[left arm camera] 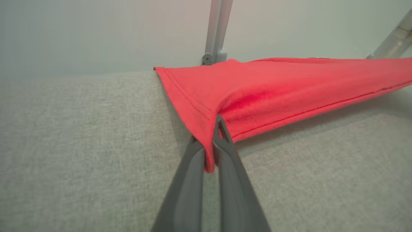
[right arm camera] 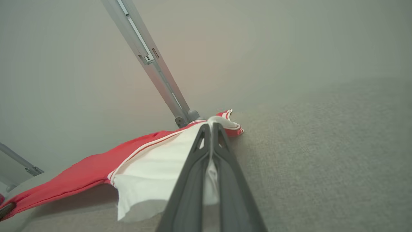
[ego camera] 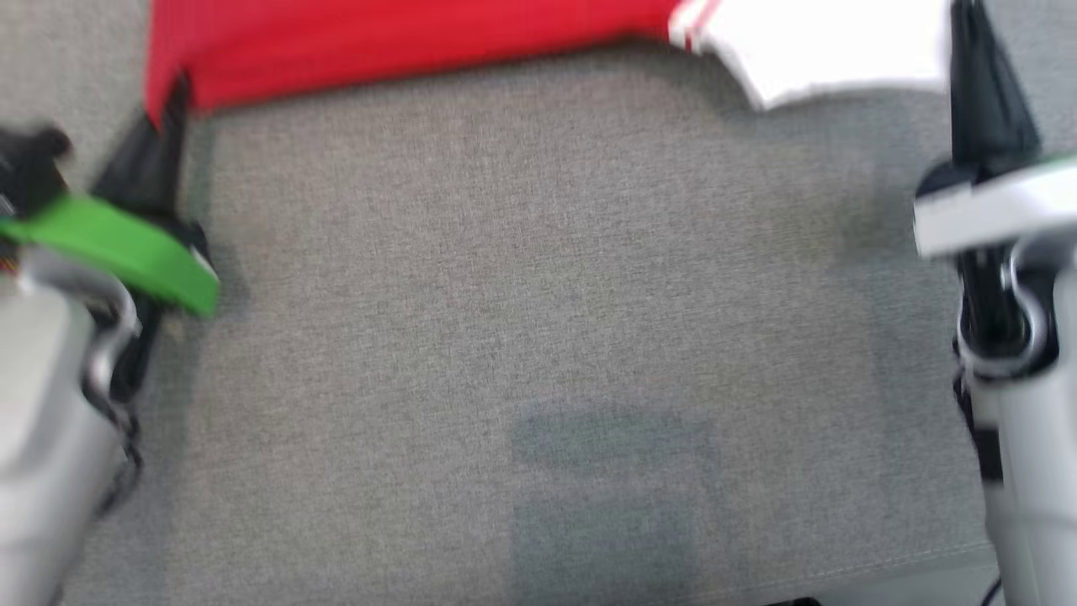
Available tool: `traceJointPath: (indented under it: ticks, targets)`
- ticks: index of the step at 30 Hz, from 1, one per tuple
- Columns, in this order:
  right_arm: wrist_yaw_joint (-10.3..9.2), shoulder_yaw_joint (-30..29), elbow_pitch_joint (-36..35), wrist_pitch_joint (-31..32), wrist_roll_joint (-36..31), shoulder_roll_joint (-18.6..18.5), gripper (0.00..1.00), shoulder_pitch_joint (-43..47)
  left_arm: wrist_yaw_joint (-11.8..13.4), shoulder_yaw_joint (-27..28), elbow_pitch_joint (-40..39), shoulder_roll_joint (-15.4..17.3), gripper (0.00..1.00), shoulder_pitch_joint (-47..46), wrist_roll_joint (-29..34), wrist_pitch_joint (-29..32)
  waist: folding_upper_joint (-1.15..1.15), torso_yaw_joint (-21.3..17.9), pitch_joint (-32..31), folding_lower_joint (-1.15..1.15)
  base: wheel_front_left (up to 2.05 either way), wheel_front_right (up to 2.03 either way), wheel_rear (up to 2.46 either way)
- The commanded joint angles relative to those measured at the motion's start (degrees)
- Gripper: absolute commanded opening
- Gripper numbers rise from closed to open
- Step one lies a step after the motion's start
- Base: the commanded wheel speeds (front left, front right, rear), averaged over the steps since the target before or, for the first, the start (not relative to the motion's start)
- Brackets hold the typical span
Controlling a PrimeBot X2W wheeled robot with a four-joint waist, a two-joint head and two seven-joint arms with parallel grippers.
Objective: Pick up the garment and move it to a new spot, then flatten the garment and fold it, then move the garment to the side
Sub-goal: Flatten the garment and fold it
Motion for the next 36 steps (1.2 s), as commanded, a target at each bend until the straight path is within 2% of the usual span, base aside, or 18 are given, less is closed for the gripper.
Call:
traceJointPath:
  ticks: [1,5,9,11,14,16,21,27,33,36]
  targets:
    - [-0.06,-1.1,-1.5,0.3,-0.4,-0.3,0.00,3.9,1.1,-0.1,-1.0,0.0,0.00,3.7,0.1,-0.7,0.00,-0.3,-6.1,0.00,0.00,0.00,0.00]
    - [-0.06,-2.8,-4.2,0.7,-1.4,1.3,0.00,14.9,4.2,-0.8,-5.0,-0.7,0.00,14.0,-0.6,-2.0,0.00,-0.3,-9.5,0.00,0.00,0.00,0.00]
    - [-0.06,-3.4,-3.5,-0.2,-3.3,2.5,0.00,23.1,7.3,-1.5,-8.5,-0.9,0.00,23.7,0.3,-2.9,0.00,-0.3,-12.4,0.00,0.00,0.00,0.00]
    - [-0.06,-2.1,-2.2,-1.3,-4.2,2.7,0.00,28.4,9.7,-0.7,-11.4,-1.7,0.00,31.0,-0.1,-3.3,0.00,-0.4,-14.4,0.00,0.00,0.00,0.00]
    - [-0.06,-1.8,-0.5,-2.9,-4.2,3.0,0.00,32.5,11.9,0.2,-14.3,-3.1,0.00,38.1,-0.4,-3.5,0.00,-0.4,-16.1,0.00,0.00,0.00,0.00]
    - [-0.06,-1.3,2.0,-3.9,-3.4,3.2,0.00,35.9,13.8,2.0,-16.7,-5.6,0.00,44.4,0.5,-3.5,0.00,-0.8,-17.7,0.00,0.00,0.00,0.00]
    - [-0.08,-2.5,5.7,-6.6,-3.5,3.7,0.00,41.2,15.0,5.4,-18.9,-9.1,0.00,52.9,3.2,-3.5,0.00,-0.4,-20.5,0.00,0.00,0.00,0.00]
    - [-0.07,-2.9,4.9,-7.9,-2.9,4.0,0.00,45.8,14.8,7.3,-21.8,-12.0,0.00,59.2,5.1,-3.5,0.00,-0.5,-22.4,0.00,0.00,0.00,0.00]
    - [-0.07,-2.4,2.0,-6.8,-3.7,4.3,0.00,45.6,15.9,8.0,-25.3,-13.0,0.00,61.3,2.8,-2.0,0.00,-0.8,-22.8,0.00,0.00,0.00,0.00]
    - [-0.06,-1.6,-0.2,-5.9,-4.1,4.2,0.00,44.0,17.2,9.2,-27.7,-12.0,0.00,61.3,1.3,0.9,0.00,-1.0,-22.4,0.00,0.00,0.00,0.00]
